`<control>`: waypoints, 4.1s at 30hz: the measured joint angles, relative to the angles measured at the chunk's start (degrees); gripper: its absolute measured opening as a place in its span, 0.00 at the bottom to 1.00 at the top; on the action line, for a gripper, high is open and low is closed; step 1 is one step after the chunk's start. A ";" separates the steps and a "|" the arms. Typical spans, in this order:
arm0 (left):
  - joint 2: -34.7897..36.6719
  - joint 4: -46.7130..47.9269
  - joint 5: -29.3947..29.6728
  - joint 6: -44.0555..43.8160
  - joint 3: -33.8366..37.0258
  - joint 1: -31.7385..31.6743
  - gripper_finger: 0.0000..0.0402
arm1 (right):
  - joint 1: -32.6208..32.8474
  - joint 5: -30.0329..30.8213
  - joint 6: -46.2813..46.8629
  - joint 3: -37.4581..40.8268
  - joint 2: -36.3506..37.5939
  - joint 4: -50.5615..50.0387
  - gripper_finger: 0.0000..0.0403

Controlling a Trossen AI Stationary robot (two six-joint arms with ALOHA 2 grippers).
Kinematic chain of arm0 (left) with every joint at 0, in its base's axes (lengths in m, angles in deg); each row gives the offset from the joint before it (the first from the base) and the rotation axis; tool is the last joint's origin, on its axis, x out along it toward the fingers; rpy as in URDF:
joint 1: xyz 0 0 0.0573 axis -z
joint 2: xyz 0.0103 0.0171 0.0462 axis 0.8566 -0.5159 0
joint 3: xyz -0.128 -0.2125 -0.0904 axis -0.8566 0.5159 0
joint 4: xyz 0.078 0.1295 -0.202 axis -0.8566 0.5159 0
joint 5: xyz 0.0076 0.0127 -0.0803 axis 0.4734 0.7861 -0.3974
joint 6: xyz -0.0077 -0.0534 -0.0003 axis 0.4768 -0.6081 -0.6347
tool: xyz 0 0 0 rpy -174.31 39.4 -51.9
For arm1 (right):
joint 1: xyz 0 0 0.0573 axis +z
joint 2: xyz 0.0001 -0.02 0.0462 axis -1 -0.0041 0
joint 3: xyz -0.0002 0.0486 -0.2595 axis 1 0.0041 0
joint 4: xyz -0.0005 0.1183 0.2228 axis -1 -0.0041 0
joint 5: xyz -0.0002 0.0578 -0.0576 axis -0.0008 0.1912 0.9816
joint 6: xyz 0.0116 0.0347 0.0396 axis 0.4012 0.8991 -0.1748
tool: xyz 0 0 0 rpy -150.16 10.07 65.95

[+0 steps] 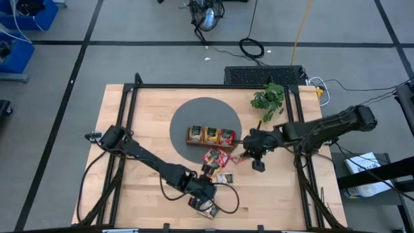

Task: Pick & Place Tea
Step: Put the red tea bag into the right section of the wooden organizer

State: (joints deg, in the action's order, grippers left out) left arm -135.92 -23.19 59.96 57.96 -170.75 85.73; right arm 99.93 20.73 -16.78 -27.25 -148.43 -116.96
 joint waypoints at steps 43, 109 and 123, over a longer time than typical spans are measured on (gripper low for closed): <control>0.00 0.52 0.45 -2.24 -0.07 4.73 0.22 | -17.76 0.09 -26.17 -49.24 -42.21 -38.27 0.00; 0.00 0.23 4.44 0.67 -0.09 2.49 0.22 | -15.31 0.09 -8.38 -22.13 -33.54 -6.59 0.00; 0.00 0.91 4.43 0.01 -0.09 3.38 0.22 | -15.60 -1.22 -9.04 -22.13 -31.69 -6.14 0.36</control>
State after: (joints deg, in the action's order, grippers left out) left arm -135.92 -22.28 64.39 57.98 -170.83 89.11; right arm 84.33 19.51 -25.82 -49.38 -180.12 -123.10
